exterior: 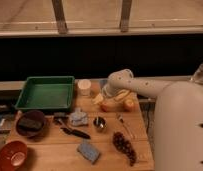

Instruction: Place pepper in plastic cup

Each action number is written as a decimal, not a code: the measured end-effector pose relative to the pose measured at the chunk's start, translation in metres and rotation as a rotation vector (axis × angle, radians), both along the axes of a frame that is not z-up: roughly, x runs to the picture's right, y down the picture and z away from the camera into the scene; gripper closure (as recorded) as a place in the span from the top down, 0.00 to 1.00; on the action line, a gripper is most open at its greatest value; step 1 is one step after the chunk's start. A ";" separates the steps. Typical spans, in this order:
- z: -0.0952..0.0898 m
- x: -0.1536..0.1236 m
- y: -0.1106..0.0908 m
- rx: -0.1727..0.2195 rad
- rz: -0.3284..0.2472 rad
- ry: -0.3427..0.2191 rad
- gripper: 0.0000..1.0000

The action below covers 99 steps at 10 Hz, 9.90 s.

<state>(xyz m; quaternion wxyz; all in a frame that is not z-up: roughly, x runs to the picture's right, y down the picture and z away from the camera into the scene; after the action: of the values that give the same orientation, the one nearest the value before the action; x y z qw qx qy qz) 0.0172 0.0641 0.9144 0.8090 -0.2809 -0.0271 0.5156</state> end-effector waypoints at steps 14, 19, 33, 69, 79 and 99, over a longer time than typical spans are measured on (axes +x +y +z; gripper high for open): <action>0.038 -0.027 0.017 -0.074 -0.040 -0.011 0.80; 0.042 -0.031 0.023 -0.099 -0.045 -0.034 0.37; -0.037 0.027 -0.036 0.113 0.172 -0.101 0.00; 0.042 -0.015 -0.177 0.147 0.221 -0.258 0.00; 0.053 -0.016 -0.169 0.214 0.282 -0.229 0.00; 0.070 -0.008 -0.165 0.203 0.339 -0.204 0.70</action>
<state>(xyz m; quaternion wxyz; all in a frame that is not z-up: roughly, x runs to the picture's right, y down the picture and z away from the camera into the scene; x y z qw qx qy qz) 0.0091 -0.1011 0.9846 0.7279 -0.2401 -0.2074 0.6078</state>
